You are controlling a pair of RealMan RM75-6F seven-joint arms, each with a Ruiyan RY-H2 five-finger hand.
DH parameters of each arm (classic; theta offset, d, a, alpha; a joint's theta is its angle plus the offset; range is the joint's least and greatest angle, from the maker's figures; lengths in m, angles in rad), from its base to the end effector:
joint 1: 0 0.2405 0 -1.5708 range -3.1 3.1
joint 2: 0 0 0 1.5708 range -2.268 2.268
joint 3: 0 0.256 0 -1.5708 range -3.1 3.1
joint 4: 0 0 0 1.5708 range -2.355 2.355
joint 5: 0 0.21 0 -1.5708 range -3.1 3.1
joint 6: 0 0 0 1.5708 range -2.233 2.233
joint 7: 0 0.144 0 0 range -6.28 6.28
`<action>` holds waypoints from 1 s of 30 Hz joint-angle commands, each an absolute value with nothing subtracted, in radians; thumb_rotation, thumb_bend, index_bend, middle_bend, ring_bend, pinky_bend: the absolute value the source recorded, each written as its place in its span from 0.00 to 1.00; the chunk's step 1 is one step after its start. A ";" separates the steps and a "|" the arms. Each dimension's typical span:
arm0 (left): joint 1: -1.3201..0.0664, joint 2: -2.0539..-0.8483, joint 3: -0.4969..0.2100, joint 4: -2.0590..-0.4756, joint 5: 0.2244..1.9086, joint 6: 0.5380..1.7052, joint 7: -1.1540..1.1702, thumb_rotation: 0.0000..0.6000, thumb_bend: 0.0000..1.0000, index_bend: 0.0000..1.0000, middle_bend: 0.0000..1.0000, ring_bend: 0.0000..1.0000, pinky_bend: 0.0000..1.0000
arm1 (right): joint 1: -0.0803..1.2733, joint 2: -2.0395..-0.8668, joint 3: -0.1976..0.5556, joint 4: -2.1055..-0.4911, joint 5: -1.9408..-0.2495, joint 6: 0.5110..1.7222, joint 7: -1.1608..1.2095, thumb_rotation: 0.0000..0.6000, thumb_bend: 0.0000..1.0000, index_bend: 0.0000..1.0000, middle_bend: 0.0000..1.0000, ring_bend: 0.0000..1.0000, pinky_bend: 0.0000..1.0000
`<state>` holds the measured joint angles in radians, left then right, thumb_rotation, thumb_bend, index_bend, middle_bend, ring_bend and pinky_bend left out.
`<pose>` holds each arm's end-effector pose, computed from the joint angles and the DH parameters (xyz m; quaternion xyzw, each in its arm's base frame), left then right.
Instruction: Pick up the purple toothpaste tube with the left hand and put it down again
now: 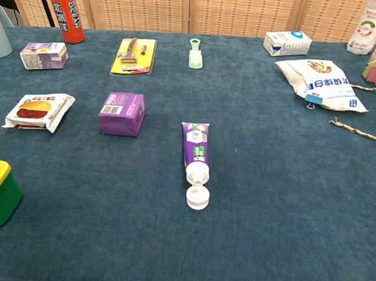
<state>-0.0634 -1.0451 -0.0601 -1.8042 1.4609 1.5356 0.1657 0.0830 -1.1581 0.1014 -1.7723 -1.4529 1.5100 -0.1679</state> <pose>-0.2836 0.1739 0.1753 -0.5800 -0.3725 -0.3780 0.6180 -0.2760 -0.1876 0.1471 0.5651 -0.3897 0.4102 0.6004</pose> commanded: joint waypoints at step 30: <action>-0.098 -1.024 -0.055 -1.795 1.500 1.481 0.152 1.00 0.32 0.15 0.08 0.07 0.06 | 0.083 -1.157 0.102 -1.770 -1.452 1.505 -0.167 1.00 0.33 0.00 0.00 0.00 0.00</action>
<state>-0.0854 -1.0310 -0.0570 -1.7971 1.4875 1.4969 0.1526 0.0832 -1.1570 0.1018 -1.7696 -1.4523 1.5051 -0.1665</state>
